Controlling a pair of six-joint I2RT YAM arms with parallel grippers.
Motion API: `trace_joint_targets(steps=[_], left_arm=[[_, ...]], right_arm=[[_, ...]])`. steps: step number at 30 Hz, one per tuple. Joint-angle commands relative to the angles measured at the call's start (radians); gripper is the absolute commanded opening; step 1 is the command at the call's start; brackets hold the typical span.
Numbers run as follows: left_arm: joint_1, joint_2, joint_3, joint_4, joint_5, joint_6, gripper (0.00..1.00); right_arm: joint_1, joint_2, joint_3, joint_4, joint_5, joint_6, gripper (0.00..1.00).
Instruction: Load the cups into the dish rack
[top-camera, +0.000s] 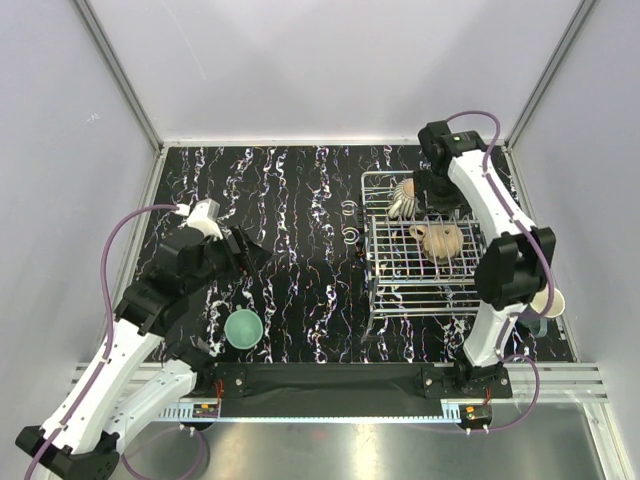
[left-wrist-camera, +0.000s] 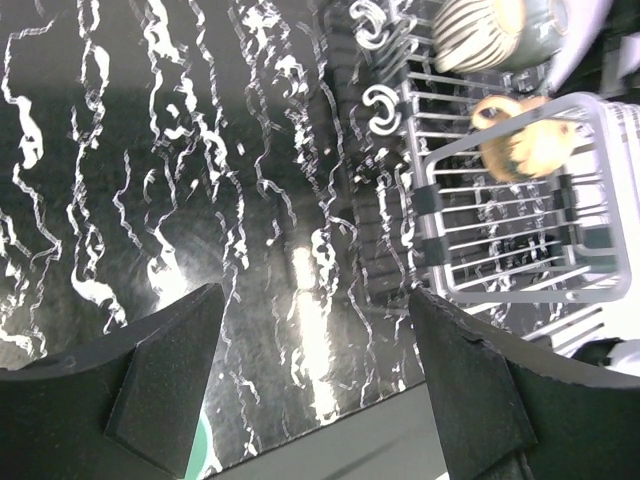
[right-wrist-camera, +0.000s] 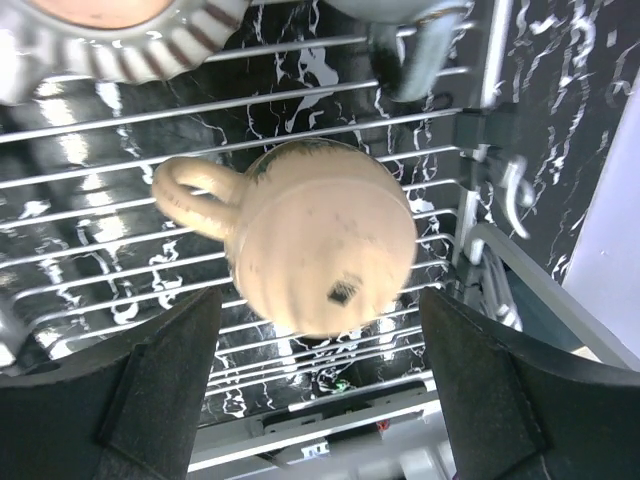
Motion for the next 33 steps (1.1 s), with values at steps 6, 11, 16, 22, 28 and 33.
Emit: trace_joint_targets(steps=[6, 11, 16, 22, 28, 33], left_arm=[[-0.003, -0.028, 0.012, -0.08, -0.059, -0.046, 0.8], [-0.003, -0.011, 0.01, -0.175, -0.168, -0.144, 0.79], [-0.003, 0.02, 0.021, -0.242, -0.24, -0.185, 0.79], [-0.002, 0.002, 0.087, -0.238, -0.242, -0.186, 0.76], [-0.003, -0.202, 0.039, -0.093, -0.208, -0.26, 0.74], [-0.002, -0.258, 0.104, -0.115, -0.217, -0.274, 0.74]], right_arm=[[0.003, -0.219, 0.035, 0.054, -0.094, -0.014, 0.87], [0.003, -0.348, -0.022, 0.138, -0.229, -0.006, 0.89], [0.001, -0.472, -0.089, 0.226, -0.355, 0.008, 1.0], [0.086, -0.566, -0.092, 0.376, -0.509, 0.034, 1.0], [0.337, -0.464, 0.086, 0.344, -0.444, 0.08, 0.98], [0.579, -0.404, 0.063, 0.391, -0.339, 0.194, 0.95]])
